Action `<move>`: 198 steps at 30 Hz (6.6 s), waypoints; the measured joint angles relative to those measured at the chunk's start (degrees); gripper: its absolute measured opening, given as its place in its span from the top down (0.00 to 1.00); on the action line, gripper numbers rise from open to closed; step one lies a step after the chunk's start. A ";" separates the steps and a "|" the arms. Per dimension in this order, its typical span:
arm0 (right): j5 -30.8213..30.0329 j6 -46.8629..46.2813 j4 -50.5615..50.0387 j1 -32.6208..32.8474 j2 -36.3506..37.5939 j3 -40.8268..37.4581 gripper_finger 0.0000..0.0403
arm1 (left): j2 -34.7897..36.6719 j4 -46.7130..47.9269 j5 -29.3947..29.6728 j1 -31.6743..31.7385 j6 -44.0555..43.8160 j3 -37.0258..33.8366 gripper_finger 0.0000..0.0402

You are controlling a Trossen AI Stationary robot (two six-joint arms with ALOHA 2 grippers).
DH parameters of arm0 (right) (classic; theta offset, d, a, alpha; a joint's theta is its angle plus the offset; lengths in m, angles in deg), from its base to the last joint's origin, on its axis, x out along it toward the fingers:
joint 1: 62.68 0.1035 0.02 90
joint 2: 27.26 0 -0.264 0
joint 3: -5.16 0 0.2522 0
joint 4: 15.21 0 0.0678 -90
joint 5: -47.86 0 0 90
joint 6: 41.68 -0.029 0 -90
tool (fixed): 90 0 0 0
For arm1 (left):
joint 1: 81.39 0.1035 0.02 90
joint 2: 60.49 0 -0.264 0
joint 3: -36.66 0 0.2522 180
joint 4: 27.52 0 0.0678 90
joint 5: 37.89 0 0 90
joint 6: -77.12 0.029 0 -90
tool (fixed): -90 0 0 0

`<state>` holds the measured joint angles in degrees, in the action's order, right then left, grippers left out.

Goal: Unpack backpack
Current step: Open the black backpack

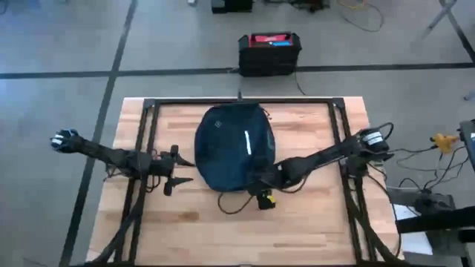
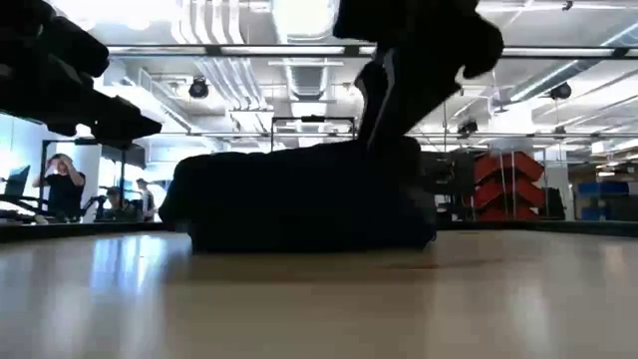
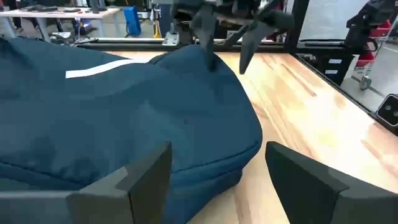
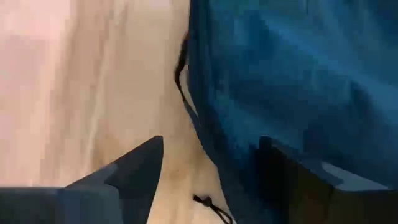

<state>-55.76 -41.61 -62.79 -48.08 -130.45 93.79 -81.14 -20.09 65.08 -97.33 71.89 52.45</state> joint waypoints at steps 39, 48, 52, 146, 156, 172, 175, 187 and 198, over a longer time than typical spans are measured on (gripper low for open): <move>-22.07 -22.00 -27.08 -0.48 12.43 -5.46 1.00 | -1.99 -20.04 3.25 -0.07 -8.82 0.00 0.39; 1.48 -1.94 13.29 -3.75 9.44 -10.69 1.00 | -14.96 -23.64 12.63 -0.07 -14.46 -0.01 0.53; 5.48 3.42 22.32 -5.28 7.23 -9.66 1.00 | -22.20 -33.29 11.53 -0.40 -15.18 1.00 0.62; 18.88 2.87 -9.45 -8.86 9.02 -3.56 0.80 | -42.59 5.94 21.48 25.05 10.19 31.17 0.66; 10.42 1.08 -7.22 -6.58 9.18 -2.46 0.89 | -47.12 -15.46 -8.51 14.97 5.05 30.00 0.70; 0.88 -3.11 -1.40 -6.48 8.24 -2.71 0.80 | -81.27 -38.85 17.72 -1.14 -7.70 38.38 0.50; 0.13 -3.12 -1.41 -6.46 8.24 -2.71 0.79 | -84.86 -37.08 20.15 -1.14 -8.03 41.76 0.45; 0.25 -2.96 -1.45 -6.35 8.24 -3.06 0.85 | -91.15 -19.88 26.86 -0.37 -12.28 51.79 0.44; 4.65 -0.90 -1.65 -6.35 8.08 -4.02 0.85 | -89.53 -15.21 25.51 -0.48 -11.83 52.37 0.87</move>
<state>-51.11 -42.50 -64.43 -54.43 -122.37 89.77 -170.68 -35.31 90.59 -97.82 60.06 104.82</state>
